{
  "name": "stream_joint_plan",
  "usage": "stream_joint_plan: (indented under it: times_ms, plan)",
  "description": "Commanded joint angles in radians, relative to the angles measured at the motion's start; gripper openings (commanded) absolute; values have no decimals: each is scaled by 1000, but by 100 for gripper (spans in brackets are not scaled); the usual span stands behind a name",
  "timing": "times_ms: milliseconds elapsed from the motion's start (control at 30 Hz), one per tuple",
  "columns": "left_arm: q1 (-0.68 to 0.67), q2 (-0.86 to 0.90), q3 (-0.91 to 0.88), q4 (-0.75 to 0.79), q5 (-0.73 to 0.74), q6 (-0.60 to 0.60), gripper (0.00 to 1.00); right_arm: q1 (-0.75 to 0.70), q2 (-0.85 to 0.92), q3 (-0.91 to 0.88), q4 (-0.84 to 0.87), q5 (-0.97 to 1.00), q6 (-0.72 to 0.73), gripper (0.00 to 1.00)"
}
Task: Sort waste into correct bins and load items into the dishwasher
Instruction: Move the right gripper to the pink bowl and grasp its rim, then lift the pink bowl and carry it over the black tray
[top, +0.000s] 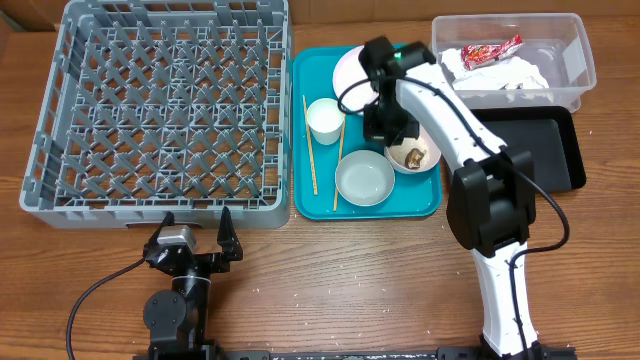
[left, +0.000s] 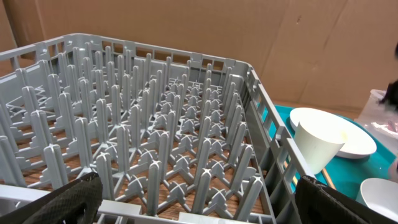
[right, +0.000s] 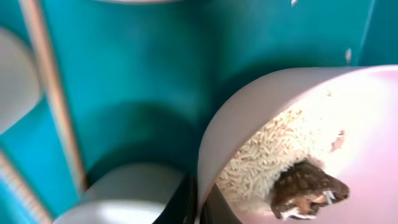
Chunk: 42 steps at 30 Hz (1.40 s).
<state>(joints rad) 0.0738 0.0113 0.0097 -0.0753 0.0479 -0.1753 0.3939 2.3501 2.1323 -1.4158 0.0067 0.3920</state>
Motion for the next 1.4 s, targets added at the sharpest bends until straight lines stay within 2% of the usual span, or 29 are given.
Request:
stream_joint_plan:
  times_ms: [0, 167, 467, 633, 900, 1067, 1367]
  plan:
    - [5, -3, -5, 0, -6, 19, 100, -3, -11, 171, -92, -8, -8, 4]
    - [5, -3, -5, 0, -6, 19, 100, -20, -47, 337, -232, -16, -24, 4]
    - [5, -3, -5, 0, -6, 19, 100, -156, -127, 340, -275, -153, -143, 4]
    - [5, -3, -5, 0, -6, 19, 100, -257, -129, 335, -272, -273, -258, 4]
    - [5, -3, -5, 0, -6, 19, 100, -315, -129, 335, -278, -305, -311, 4]
    - [5, -3, -5, 0, -6, 19, 100, -317, -143, 299, -278, -278, -314, 4]
    - [5, -3, -5, 0, -6, 19, 100, -365, -257, 131, -278, -266, -311, 4]
